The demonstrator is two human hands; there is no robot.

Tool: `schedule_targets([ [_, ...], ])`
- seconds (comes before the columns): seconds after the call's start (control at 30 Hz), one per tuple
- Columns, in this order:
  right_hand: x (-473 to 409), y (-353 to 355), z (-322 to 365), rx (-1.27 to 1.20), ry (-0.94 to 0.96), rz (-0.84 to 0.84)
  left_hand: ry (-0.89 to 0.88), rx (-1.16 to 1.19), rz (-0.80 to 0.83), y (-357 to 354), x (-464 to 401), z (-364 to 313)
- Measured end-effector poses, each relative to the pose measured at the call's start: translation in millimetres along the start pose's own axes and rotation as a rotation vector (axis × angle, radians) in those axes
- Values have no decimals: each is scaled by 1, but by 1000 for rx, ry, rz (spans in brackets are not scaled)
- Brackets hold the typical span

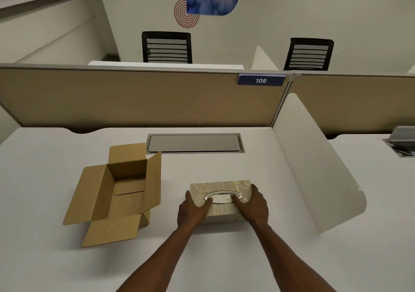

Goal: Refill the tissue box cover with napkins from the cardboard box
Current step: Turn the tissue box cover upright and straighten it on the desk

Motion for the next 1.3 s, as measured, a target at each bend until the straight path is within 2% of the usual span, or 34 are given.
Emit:
schedule_targets([
  [0.27,-2,-5,-1,-85,-110,18,72,15,-61,-9,-5,-9],
  [0.53,-5,-6,1,-68,-93,41,81,-7,-111,-10,-2,-10],
  [0.8,-7,-13,1,-66,-110,68,99,-8,-104,-10,-2,-12],
  [1.0,-7,-14,-11,-191,-64,99,94,69,-51,-11,-10,-2],
  [1.3,-2,-11,-16,-251,-21,110,78,136,-24,-14,-15,2],
])
Point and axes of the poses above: each hand's wrist, its own x-axis away from the middle knuckle, its own y-axis out of the back of the hand, z = x × y, the point moved 9 cm from there along -x, towards the middle knuckle, and after that the axes turned 14 degrees about x, right-handed, at the moved point
